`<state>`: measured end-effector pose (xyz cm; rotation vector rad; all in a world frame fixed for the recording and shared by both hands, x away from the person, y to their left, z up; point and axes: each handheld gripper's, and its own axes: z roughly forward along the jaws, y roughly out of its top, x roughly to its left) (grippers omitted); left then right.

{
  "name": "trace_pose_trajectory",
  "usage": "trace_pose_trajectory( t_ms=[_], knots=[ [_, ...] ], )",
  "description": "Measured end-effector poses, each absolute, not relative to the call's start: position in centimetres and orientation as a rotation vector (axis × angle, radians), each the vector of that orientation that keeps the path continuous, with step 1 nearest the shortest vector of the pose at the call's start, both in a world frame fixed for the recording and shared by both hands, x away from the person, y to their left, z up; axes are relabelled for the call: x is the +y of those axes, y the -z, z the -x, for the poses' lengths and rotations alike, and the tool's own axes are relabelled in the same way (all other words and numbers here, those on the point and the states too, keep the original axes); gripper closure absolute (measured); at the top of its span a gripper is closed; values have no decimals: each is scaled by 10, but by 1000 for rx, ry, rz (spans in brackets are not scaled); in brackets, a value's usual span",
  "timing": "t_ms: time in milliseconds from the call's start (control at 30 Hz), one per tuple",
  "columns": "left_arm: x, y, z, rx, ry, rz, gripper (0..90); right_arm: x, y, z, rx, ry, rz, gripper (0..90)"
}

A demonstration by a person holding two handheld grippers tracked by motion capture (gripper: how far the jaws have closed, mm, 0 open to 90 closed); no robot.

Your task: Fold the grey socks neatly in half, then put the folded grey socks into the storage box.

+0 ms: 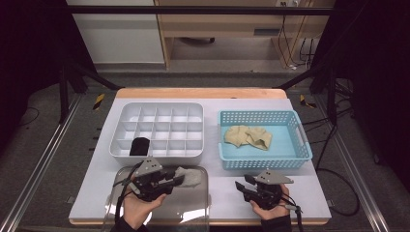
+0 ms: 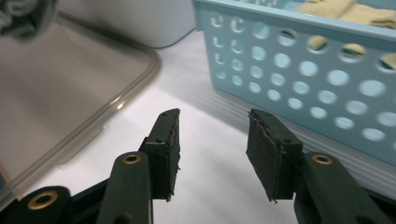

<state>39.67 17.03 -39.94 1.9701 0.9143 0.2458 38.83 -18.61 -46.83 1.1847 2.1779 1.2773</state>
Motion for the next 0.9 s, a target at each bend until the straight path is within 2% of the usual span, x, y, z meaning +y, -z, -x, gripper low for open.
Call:
trace_pose_trajectory(
  t_ms=[500, 900],
  knots=[
    [212, 365, -419, 985, -362, -1973, 669, -202, 473, -387, 2149, -1255, -1246, 521],
    [221, 334, -445, 1038, -481, -1979, 668, -204, 475, -386, 2147, -1252, -1248, 511]
  ],
)
